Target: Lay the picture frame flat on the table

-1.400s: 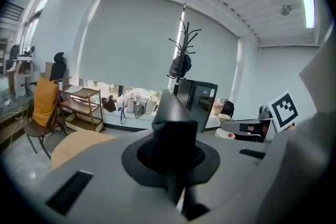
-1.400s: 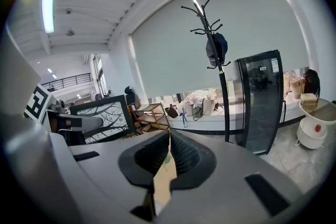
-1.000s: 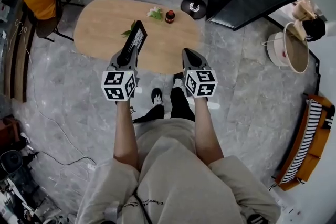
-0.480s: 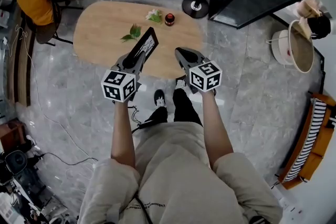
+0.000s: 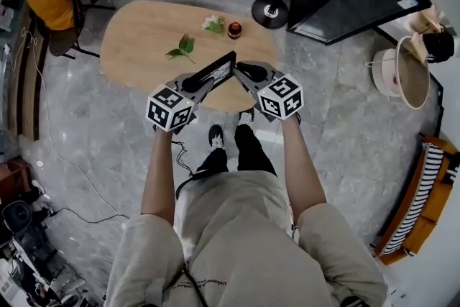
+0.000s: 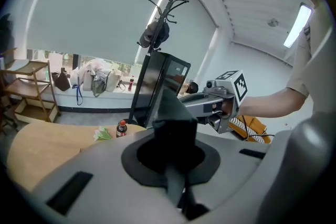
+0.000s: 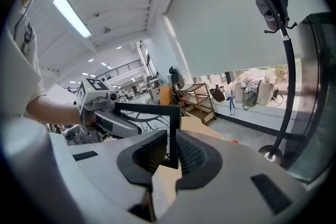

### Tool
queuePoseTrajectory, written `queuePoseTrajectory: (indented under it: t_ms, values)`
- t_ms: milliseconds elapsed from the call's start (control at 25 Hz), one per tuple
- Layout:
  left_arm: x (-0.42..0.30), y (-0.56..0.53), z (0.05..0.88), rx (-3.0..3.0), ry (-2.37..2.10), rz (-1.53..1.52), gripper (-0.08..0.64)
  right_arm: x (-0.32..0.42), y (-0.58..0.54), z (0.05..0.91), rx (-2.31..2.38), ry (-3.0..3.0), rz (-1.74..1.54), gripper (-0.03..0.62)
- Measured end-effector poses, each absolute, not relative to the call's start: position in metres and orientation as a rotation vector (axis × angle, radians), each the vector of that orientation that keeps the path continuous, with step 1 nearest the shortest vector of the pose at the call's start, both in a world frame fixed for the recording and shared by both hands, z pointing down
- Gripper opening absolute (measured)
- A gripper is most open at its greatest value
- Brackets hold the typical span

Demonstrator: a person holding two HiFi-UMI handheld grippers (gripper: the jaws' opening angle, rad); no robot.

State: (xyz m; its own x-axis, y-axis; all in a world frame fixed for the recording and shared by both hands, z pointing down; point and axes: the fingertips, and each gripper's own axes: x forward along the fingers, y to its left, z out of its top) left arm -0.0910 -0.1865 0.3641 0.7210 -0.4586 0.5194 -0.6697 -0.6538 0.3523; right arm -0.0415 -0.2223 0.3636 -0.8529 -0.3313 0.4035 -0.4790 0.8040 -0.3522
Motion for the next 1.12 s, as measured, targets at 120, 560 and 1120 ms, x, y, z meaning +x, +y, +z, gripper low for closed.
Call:
queuePoseTrajectory:
  t_ms: [120,560,1120]
  values:
    - [-0.084,-0.187,0.380,2.371,-0.824,0.530,0.028,-0.041,-0.224,0.374,0.620,-2.644,0.640,0.097]
    - [-0.047,-0.169,0.504,2.183,-0.678,0.533,0.028,0.006,-0.218,0.479,0.756,-2.453,0.707,0.110]
    - [-0.023,-0.153,0.601,2.042,-0.632,0.466,0.028,0.008,-0.201,0.566,0.757,-2.438,0.876,0.110]
